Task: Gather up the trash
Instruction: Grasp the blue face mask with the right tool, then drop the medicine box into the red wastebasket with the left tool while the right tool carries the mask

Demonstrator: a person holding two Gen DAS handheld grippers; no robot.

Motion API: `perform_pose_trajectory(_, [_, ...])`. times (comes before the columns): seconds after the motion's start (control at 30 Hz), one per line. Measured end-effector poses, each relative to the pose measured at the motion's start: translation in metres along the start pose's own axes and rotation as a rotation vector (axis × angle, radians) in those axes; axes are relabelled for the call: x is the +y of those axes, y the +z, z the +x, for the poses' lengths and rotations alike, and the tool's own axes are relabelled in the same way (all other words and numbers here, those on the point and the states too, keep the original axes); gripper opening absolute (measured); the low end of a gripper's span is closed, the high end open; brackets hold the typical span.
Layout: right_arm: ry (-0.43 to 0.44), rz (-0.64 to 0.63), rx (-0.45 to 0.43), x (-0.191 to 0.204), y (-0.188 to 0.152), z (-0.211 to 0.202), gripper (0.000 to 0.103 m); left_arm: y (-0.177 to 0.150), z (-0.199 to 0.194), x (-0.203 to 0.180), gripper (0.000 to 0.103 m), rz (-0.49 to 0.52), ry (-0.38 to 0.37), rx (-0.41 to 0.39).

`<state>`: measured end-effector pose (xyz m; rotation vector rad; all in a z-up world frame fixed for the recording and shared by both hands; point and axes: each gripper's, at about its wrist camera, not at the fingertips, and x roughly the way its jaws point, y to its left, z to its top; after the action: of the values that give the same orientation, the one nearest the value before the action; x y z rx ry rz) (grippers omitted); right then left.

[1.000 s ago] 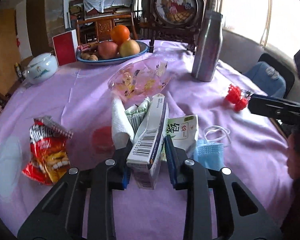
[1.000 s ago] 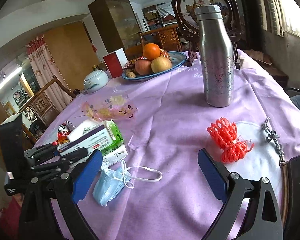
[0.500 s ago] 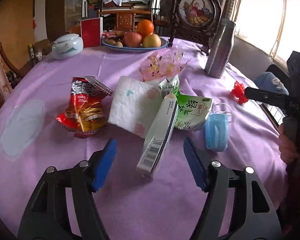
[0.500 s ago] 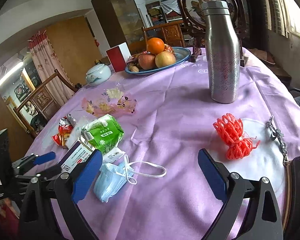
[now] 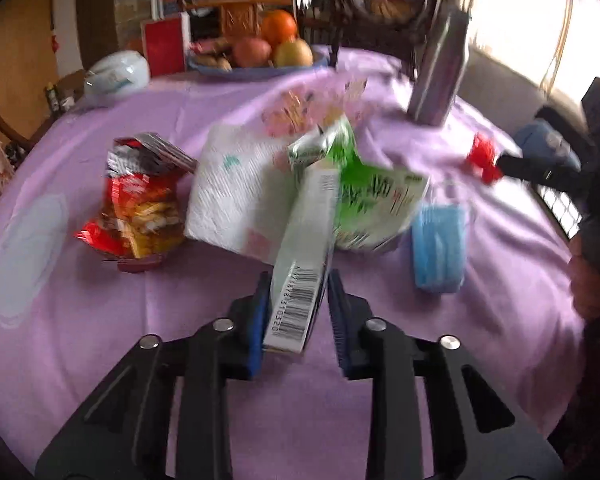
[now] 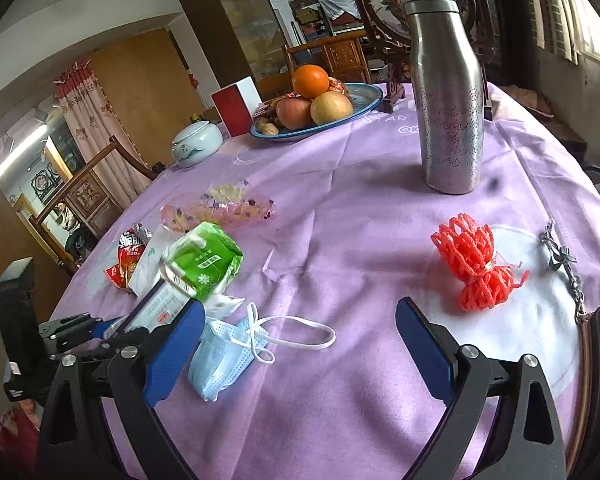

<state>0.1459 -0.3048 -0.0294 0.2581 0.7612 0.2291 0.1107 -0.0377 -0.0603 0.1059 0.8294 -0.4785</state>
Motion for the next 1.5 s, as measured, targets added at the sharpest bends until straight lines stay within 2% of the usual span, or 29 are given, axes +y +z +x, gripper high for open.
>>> perform_pose_trajectory(0.17, [0.061, -0.067, 0.039, 0.017, -0.006, 0.004, 0.093, -0.007, -0.039, 0.018, 0.028, -0.092, -0.085, -0.096])
perform_pose_trajectory(0.3, [0.115, -0.161, 0.125, 0.040, -0.017, 0.018, 0.086, -0.012, -0.059, 0.030, 0.028, -0.126, -0.045, -0.127])
perform_pose_trajectory(0.43, [0.107, -0.264, 0.178, 0.063, -0.031, 0.031, 0.073, -0.020, -0.076, 0.041, 0.028, -0.155, -0.012, -0.154])
perform_pose_trajectory(0.47, [0.097, -0.282, 0.184, 0.066, -0.034, 0.033, 0.068, -0.023, -0.079, 0.044, 0.028, -0.165, 0.000, -0.160])
perform_pose_trajectory(0.53, [0.085, -0.308, 0.205, 0.071, -0.038, 0.039, 0.050, -0.028, -0.084, 0.050, 0.028, -0.186, 0.012, -0.167])
perform_pose_trajectory(0.6, [0.130, -0.292, 0.208, 0.071, -0.038, 0.040, 0.019, -0.032, -0.088, 0.058, 0.028, -0.211, 0.022, -0.172])
perform_pose_trajectory(0.63, [0.144, -0.279, 0.177, 0.070, -0.035, 0.035, 0.016, -0.034, -0.091, 0.063, 0.028, -0.227, 0.029, -0.175])
perform_pose_trajectory(0.77, [0.156, -0.244, 0.022, 0.062, -0.023, 0.006, 0.015, -0.042, -0.104, 0.077, 0.028, -0.281, 0.044, -0.196])
perform_pose_trajectory(0.9, [0.179, -0.212, -0.055, 0.053, -0.014, -0.011, 0.015, -0.048, -0.122, 0.086, 0.028, -0.308, 0.071, -0.225])
perform_pose_trajectory(1.27, [0.142, -0.282, -0.123, 0.064, -0.018, -0.026, 0.015, -0.083, -0.172, 0.101, 0.028, -0.385, 0.180, -0.282])
perform_pose_trajectory(1.5, [0.139, -0.307, -0.134, 0.072, -0.023, -0.027, 0.015, -0.138, -0.219, 0.124, 0.027, -0.486, 0.306, -0.300])
